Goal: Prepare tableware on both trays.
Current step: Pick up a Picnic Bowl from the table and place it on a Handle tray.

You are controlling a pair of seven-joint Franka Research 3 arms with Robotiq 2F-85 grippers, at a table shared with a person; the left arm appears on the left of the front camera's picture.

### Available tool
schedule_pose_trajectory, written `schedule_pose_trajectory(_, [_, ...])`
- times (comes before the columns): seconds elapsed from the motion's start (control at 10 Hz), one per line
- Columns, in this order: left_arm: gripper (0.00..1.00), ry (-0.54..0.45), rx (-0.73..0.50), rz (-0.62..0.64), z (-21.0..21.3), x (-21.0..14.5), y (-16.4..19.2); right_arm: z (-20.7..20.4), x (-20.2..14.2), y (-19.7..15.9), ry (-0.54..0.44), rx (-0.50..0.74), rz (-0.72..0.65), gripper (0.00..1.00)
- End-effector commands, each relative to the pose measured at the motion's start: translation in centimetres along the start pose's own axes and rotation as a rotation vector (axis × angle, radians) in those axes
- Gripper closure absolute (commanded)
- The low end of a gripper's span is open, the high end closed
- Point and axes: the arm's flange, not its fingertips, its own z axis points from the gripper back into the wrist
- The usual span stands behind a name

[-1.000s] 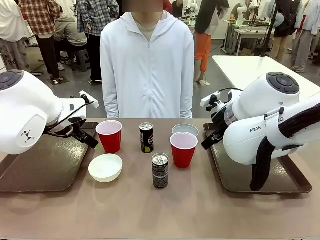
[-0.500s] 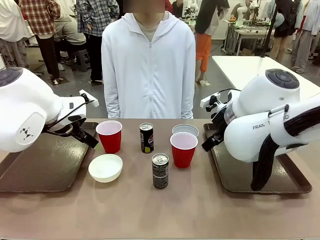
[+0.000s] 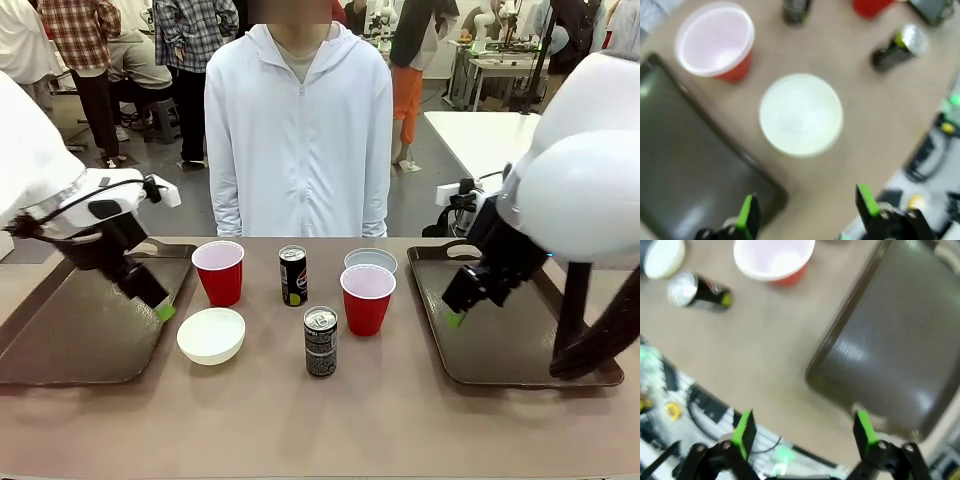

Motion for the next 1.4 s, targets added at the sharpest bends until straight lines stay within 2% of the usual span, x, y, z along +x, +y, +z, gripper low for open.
schedule_pose_trajectory(0.0, [0.0, -0.018, 0.027, 0.081, -2.3, -8.0, 0.5, -5.5, -9.2, -0.7, -0.038, -0.002, -0.019, 0.0])
schedule_pose_trajectory(0.1, [0.0, 0.0, 0.0, 0.0, 0.0, 0.0, 0.0, 0.0, 0.0, 0.0, 0.0, 0.0, 0.0, 0.0])
schedule_pose_trajectory(0.3, [0.0, 0.0, 0.0, 0.0, 0.0, 0.0, 0.0, 0.0, 0.0, 0.0, 0.0, 0.0, 0.0, 0.0])
schedule_pose_trajectory(0.4, [0.0, 0.021, 0.001, 0.022, 0.5, -0.7, 0.5, 0.7, -0.6, 0.0, 0.009, -0.001, -0.007, 0.0])
schedule_pose_trajectory(0.5, [0.0, -0.034, -0.13, 0.024, 0.5, -0.9, 2.0, 0.1, -0.4, -1.9, 0.014, 0.101, -0.023, 0.0])
schedule_pose_trajectory(0.7, [0.0, -0.167, -0.37, 0.059, 2.1, -3.7, 7.7, -0.3, -2.5, -8.6, -0.074, 0.38, -0.129, 0.0])
schedule_pose_trajectory(0.8, [0.0, -0.29, -0.539, 0.113, 2.0, -5.1, 11.8, -0.3, -4.4, -12.6, -0.132, 0.507, -0.192, 0.0])
schedule_pose_trajectory(1.0, [0.0, -0.364, -0.674, 0.173, 1.1, -7.5, 15.4, -0.7, -7.4, -16.0, -0.232, 0.677, -0.221, 0.0])
schedule_pose_trajectory(1.3, [0.0, -0.477, -0.744, 0.254, 2.1, -11.5, 18.4, 0.3, -11.5, -19.0, -0.394, 0.809, -0.242, 0.0])
